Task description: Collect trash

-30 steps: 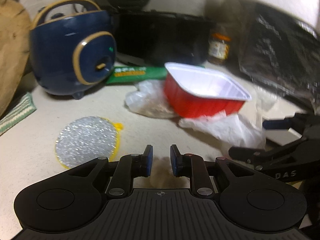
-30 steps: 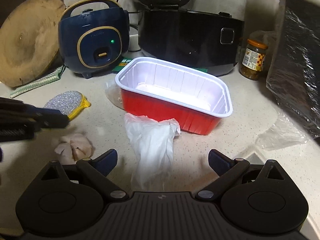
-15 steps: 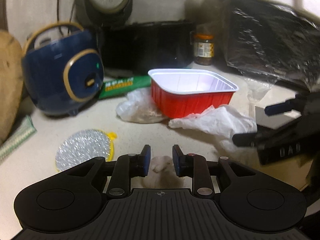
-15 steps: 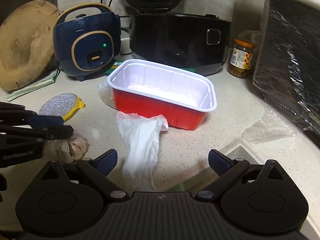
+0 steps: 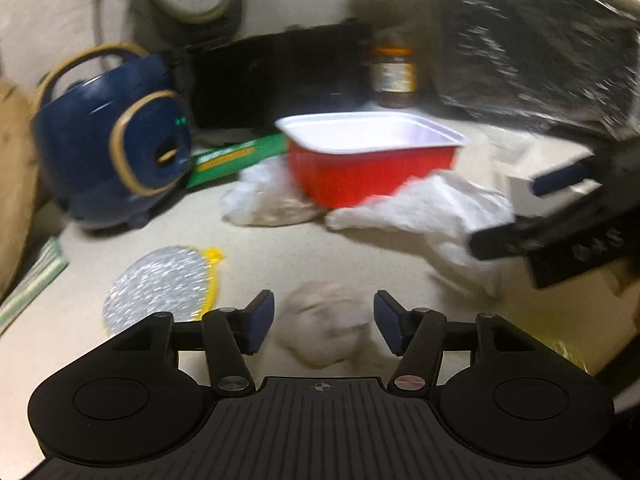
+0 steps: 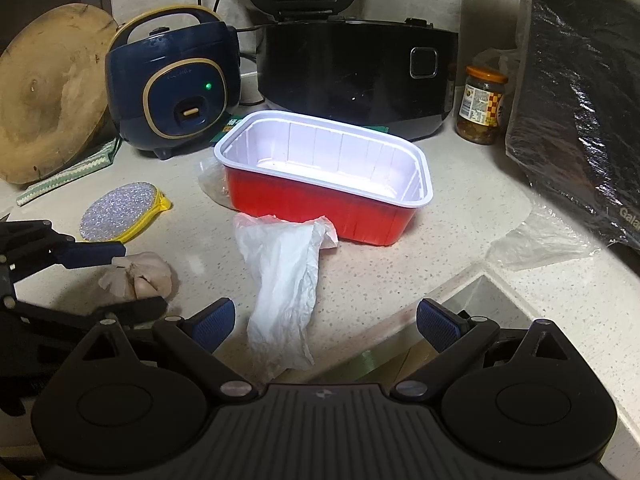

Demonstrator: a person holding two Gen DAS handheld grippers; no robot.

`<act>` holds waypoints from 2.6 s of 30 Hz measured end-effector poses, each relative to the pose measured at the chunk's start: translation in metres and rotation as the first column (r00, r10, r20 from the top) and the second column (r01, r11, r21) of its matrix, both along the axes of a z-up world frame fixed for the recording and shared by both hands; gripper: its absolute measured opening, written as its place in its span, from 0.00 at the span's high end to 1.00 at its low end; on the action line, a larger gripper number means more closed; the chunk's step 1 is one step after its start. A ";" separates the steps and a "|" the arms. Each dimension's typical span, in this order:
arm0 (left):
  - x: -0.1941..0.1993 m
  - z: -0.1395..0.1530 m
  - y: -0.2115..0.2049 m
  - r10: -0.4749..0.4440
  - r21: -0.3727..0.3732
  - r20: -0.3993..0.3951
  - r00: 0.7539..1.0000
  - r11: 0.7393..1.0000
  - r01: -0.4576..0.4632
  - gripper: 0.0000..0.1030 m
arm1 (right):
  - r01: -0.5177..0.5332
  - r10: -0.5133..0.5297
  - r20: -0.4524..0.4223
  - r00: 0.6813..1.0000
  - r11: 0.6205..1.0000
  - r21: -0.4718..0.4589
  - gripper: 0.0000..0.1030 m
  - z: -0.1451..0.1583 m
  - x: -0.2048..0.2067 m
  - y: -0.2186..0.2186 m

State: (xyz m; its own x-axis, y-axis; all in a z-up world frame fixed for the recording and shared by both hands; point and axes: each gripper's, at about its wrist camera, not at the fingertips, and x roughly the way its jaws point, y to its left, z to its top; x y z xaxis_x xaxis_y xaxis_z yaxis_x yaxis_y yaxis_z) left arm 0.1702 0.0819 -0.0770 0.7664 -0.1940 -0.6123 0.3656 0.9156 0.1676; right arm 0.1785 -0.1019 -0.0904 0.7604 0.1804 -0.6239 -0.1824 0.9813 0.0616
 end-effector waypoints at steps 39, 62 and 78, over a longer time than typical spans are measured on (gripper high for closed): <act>0.034 0.031 0.047 -0.034 -0.413 -0.188 0.982 0.909 -0.048 0.42 | 0.009 -0.003 -0.047 0.999 0.993 0.120 0.94 0.041 -0.017 0.016; -0.066 -0.109 -0.160 -0.219 -0.282 -0.551 0.805 0.957 0.068 0.42 | 0.246 -0.197 -0.290 0.937 0.958 0.144 0.94 -0.096 -0.130 -0.182; 0.027 -0.483 -0.197 0.048 -0.186 -0.817 0.575 0.922 -0.341 0.46 | 0.258 -0.208 -0.530 0.822 0.966 0.021 0.94 -0.269 -0.102 -0.185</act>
